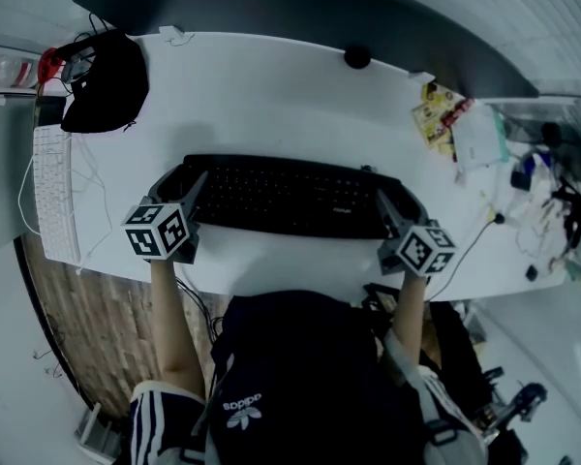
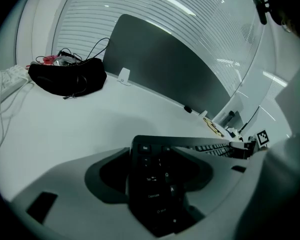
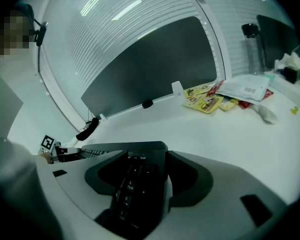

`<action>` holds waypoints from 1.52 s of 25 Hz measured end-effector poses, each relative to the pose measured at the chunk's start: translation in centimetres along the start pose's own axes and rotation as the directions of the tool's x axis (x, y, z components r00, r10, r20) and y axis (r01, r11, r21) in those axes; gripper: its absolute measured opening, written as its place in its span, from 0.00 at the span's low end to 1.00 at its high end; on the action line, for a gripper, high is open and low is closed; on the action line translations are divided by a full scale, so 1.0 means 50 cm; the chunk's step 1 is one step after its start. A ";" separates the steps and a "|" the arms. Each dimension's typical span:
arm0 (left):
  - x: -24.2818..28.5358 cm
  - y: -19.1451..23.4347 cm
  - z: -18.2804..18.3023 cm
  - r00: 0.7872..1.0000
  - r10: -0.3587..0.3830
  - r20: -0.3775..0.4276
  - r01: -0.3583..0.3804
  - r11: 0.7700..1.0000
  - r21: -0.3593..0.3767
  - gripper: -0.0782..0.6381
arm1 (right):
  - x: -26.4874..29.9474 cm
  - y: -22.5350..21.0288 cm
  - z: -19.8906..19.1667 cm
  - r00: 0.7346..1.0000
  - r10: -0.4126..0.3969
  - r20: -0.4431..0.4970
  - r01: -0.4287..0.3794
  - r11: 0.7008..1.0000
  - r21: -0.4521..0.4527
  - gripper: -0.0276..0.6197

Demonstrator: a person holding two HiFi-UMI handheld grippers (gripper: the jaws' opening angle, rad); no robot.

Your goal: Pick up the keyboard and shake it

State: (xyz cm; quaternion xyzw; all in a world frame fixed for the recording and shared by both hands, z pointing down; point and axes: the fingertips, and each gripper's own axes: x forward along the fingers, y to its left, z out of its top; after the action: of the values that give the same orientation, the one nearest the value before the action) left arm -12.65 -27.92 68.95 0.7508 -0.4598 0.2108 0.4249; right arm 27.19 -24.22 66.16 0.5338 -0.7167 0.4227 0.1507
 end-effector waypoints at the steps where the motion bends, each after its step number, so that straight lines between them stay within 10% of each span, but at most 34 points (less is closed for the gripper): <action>1: -0.001 -0.001 0.000 1.000 0.003 0.005 -0.003 1.000 0.006 0.43 | 0.000 0.000 0.000 1.000 -0.002 0.003 0.002 1.000 -0.005 0.41; 16: -0.109 -0.050 0.068 0.975 -0.037 0.221 0.004 0.989 0.149 0.43 | -0.064 0.066 0.055 0.985 0.053 0.166 -0.024 0.985 -0.173 0.41; 38: -0.448 -0.205 0.341 0.730 -0.282 0.622 -0.072 0.874 0.481 0.43 | -0.334 0.292 0.218 0.770 0.188 0.609 0.027 0.945 -0.325 0.41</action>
State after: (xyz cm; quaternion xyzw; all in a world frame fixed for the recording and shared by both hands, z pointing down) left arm -15.95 -28.41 39.18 0.8810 -0.4711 0.0044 0.0434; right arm 23.18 -20.87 41.99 0.5818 -0.8058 0.1048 -0.0344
